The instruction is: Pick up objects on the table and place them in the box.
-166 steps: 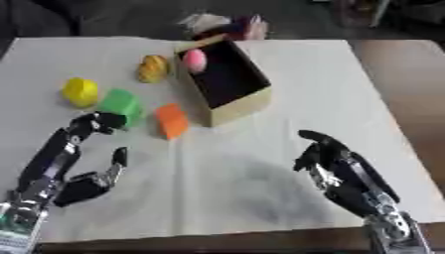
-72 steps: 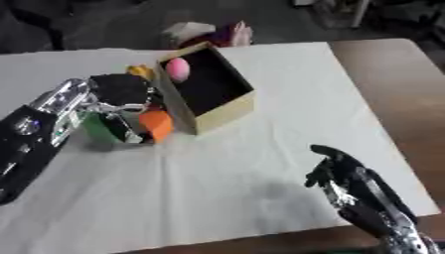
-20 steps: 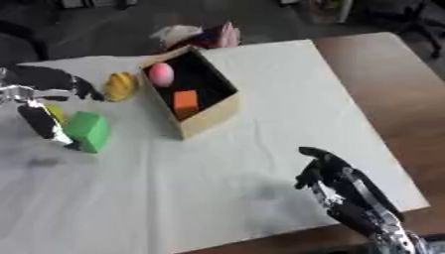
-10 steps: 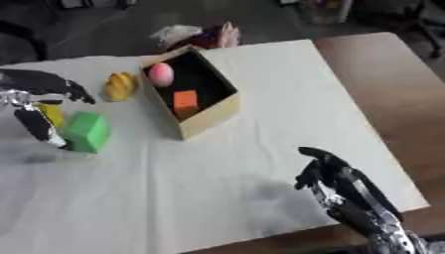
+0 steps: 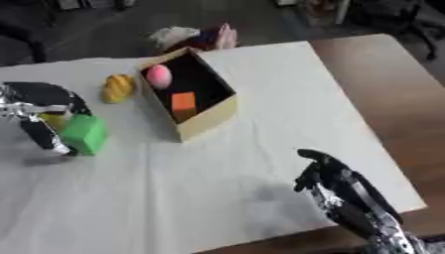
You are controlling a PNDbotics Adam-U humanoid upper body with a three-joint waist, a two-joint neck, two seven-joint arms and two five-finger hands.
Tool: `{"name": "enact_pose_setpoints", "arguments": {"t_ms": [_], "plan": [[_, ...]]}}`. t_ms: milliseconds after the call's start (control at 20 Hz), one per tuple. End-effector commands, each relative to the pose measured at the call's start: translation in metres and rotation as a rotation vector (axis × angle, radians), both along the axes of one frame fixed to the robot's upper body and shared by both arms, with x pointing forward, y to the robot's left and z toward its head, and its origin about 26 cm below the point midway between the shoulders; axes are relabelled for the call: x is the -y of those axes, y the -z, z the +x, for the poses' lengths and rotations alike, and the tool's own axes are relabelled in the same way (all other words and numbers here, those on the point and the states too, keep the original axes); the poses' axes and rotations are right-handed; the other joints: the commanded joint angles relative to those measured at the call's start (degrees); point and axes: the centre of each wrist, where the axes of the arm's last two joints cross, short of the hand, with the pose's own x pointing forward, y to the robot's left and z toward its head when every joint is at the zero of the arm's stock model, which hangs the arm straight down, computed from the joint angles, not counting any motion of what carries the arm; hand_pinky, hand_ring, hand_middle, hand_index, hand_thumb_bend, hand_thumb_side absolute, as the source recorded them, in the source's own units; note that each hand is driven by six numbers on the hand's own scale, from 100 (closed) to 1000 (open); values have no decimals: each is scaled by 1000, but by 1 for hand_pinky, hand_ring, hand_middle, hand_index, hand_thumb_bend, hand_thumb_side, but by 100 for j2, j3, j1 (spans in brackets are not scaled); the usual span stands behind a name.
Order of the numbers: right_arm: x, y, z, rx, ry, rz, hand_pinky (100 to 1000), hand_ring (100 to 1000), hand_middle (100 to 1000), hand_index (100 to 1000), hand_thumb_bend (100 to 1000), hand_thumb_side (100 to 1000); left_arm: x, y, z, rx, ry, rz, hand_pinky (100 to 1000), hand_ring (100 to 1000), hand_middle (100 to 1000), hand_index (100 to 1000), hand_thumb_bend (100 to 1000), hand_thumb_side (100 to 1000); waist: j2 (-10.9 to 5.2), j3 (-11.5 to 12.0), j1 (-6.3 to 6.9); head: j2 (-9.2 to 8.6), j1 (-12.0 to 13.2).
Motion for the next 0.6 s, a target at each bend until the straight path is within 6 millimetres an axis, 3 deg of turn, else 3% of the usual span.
{"name": "enact_pose_setpoints", "arguments": {"t_ms": [50,350,600], "plan": [[3,-6,1,22,1,-13,713,541,488,881,100,543,2,-32,1,83,16,-35,780,690,553,743,368,410,-83,6,-2,-21,-5],[2,-5,0,16,-3,-15,713,541,488,881,100,542,36,-88,2,263,117,-160,776,683,541,734,302,349,-123,-9,4,13,72],[-2,-5,1,14,-21,-7,713,540,489,881,100,545,76,-101,11,372,172,-247,778,697,565,758,305,321,-133,-113,-23,6,195]]}}
